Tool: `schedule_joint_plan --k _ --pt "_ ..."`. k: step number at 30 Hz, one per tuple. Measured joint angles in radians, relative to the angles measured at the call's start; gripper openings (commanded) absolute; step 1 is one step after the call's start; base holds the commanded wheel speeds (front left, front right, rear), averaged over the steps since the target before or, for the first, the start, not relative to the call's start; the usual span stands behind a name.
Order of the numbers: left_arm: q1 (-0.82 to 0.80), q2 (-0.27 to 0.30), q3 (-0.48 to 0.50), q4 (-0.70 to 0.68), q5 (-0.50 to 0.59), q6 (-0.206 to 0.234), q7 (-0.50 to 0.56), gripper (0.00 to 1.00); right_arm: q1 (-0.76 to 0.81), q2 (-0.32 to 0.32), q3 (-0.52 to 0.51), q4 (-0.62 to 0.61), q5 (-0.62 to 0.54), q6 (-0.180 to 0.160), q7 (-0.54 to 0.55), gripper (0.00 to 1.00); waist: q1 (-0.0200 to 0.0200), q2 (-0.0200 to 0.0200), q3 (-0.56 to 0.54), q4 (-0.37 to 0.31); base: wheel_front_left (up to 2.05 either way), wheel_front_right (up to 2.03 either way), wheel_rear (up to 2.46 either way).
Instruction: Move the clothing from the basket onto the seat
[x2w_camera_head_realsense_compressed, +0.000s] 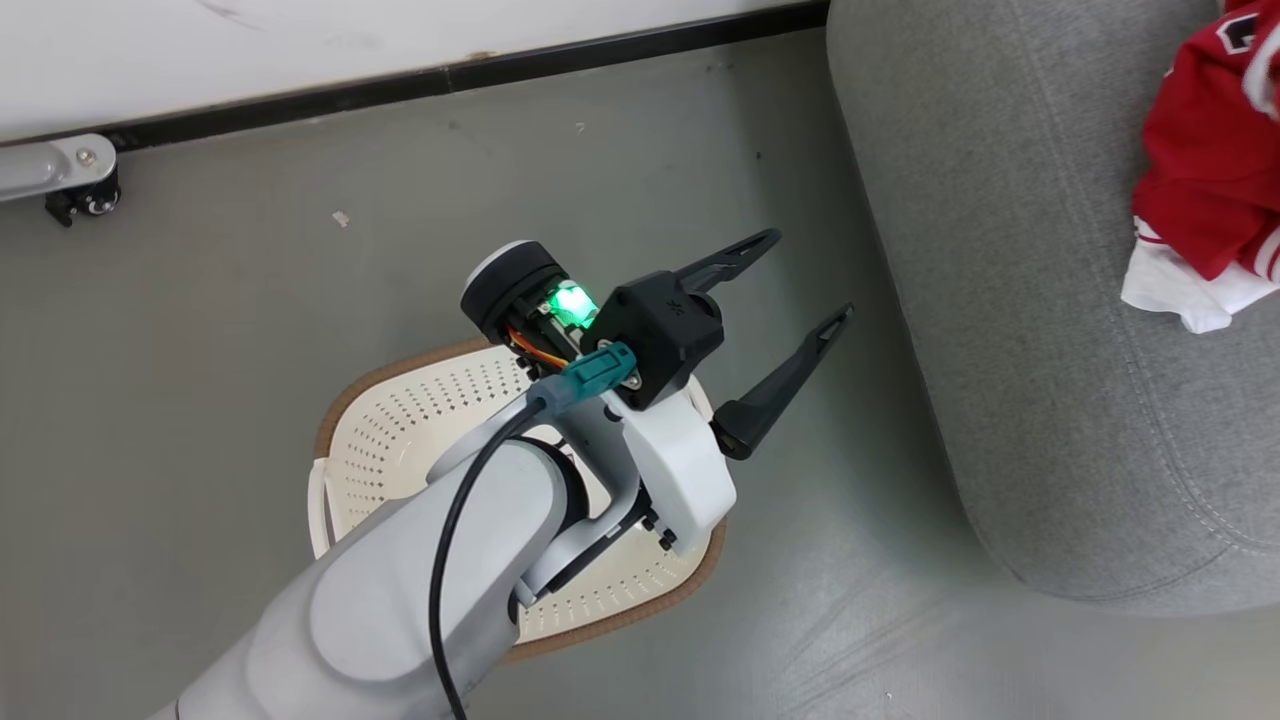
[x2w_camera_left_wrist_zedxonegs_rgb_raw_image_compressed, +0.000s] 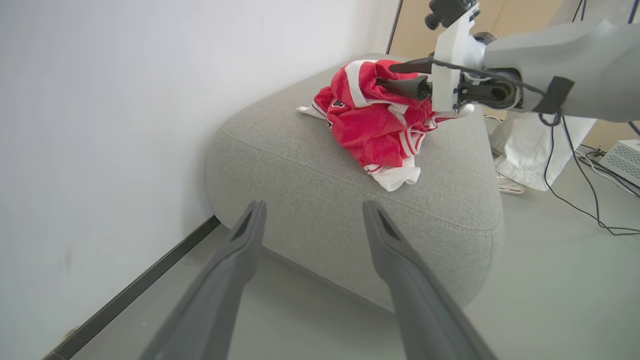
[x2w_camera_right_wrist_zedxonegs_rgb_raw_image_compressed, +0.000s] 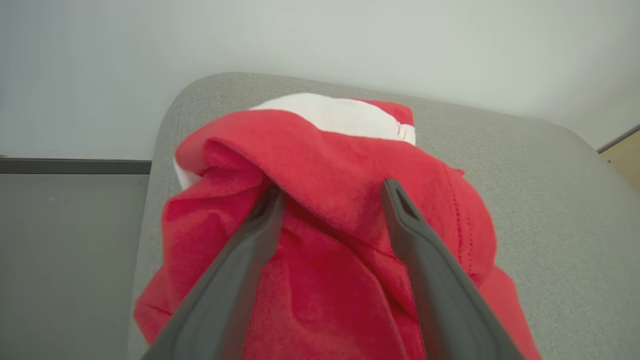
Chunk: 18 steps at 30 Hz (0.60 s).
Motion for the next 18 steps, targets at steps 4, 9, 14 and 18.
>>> schedule_joint_plan --k 4,9,14,18 --pt "0.002 0.003 0.007 0.01 -0.005 0.0 -0.011 1.0 0.016 0.017 0.023 0.002 0.0 0.0 -0.004 1.0 0.0 0.0 -0.01 -0.009 0.0 0.0 0.0" --pt "0.017 0.014 0.034 0.031 -0.021 0.0 -0.04 1.0 0.029 0.033 0.047 -0.015 0.011 0.0 -0.013 1.0 0.0 0.0 -0.035 -0.028 0.0 0.0 0.0" --pt "0.048 0.024 0.053 0.047 -0.027 0.0 -0.068 1.0 0.045 0.053 0.051 -0.056 0.034 0.0 -0.014 1.0 0.0 0.0 -0.061 -0.042 0.0 0.0 0.0" --pt "0.07 0.037 0.074 0.059 -0.037 0.003 -0.096 1.0 0.059 0.074 0.056 -0.134 0.068 0.0 -0.015 1.0 0.0 0.0 -0.086 -0.048 0.0 0.0 0.0"
